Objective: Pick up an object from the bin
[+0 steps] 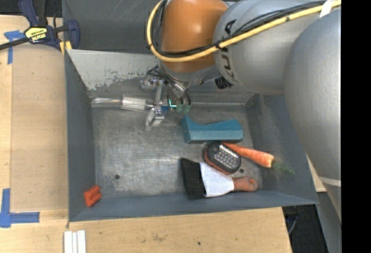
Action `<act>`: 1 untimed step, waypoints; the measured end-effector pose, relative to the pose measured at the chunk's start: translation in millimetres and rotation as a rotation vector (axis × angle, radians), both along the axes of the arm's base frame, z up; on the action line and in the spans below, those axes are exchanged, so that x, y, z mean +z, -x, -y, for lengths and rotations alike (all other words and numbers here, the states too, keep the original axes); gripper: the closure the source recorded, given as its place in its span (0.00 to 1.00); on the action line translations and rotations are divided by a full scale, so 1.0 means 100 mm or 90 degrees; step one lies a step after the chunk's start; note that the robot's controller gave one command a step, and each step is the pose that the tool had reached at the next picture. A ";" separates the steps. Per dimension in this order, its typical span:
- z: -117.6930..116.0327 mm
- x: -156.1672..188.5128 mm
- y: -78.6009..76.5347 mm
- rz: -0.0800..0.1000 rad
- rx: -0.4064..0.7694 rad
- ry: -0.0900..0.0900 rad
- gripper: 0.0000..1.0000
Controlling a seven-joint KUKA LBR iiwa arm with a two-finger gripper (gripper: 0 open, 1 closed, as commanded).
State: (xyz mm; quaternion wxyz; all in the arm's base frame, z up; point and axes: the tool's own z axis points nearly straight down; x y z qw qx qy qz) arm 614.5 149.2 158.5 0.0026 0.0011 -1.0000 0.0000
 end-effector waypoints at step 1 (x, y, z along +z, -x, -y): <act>0.00 0.05 -0.02 0.005 -0.001 -0.001 0.00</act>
Offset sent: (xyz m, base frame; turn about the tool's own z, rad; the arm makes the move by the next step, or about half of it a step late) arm 0.0017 0.0088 -0.0877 0.0732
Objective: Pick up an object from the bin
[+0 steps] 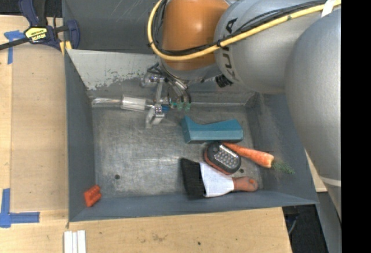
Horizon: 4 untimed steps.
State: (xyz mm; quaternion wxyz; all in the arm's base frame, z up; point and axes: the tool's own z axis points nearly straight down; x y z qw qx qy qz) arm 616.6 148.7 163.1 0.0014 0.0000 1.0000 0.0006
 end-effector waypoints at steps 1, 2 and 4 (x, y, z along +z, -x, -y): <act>-0.05 -0.53 -0.02 0.004 -0.028 -0.001 0.00; 0.04 -0.84 0.17 0.001 -0.126 -0.001 0.00; -0.19 -0.86 -0.12 -0.001 -0.032 -0.001 1.00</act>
Offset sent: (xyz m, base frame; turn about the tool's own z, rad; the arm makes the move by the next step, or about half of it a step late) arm -0.0219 -0.0059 -0.0872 0.2018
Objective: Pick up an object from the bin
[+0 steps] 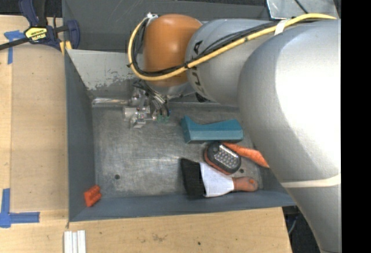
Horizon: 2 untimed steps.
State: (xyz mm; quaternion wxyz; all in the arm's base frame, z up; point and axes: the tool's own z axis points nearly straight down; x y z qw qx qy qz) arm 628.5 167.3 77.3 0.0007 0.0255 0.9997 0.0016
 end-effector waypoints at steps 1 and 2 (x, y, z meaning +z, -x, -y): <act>0.00 0.00 0.00 0.000 0.000 0.000 1.00; 0.06 1.37 0.09 0.002 0.026 0.002 1.00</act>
Offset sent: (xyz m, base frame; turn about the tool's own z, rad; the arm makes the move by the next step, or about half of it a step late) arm -0.0099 -0.0055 0.1357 -0.0411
